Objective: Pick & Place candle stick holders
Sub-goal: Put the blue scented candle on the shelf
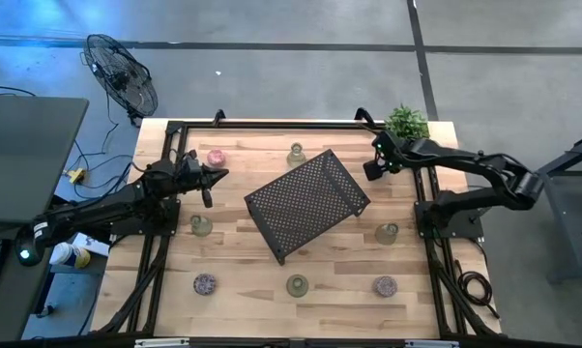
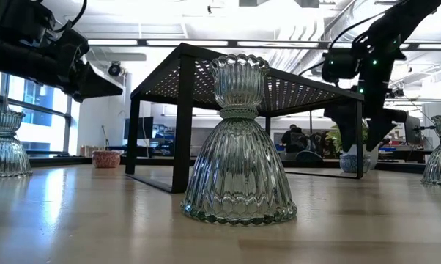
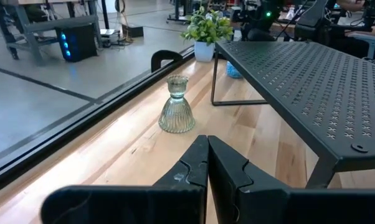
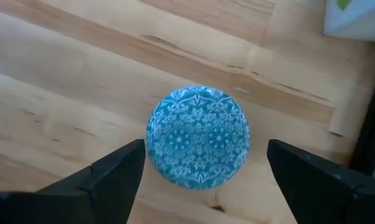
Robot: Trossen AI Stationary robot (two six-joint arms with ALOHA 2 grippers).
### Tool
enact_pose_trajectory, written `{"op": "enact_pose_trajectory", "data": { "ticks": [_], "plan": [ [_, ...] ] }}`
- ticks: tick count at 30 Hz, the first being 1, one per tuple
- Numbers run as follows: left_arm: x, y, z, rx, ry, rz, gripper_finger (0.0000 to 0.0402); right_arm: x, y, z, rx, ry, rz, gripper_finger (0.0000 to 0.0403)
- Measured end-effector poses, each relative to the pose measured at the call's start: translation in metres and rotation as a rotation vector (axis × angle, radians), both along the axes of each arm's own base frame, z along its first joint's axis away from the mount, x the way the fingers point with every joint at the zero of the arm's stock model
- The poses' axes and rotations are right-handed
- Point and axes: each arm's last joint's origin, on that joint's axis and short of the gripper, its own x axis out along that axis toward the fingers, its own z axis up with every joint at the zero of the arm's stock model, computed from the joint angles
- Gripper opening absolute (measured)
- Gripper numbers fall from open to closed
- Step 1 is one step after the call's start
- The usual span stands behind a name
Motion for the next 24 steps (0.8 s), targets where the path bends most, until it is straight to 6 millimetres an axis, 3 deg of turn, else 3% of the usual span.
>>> {"op": "enact_pose_trajectory", "data": {
  "ticks": [15, 24],
  "plan": [
    [0.000, 0.000, 0.000, 0.000, 0.000, 0.000, 0.0000, 0.006, -0.014, -0.024, 0.075, 0.042, 0.025, 0.0327],
    [0.000, 0.000, 0.000, 0.001, -0.001, 0.000, 0.0000, 0.009, -0.016, -0.027, 0.067, 0.040, 0.043, 0.0287]
  ]
}}
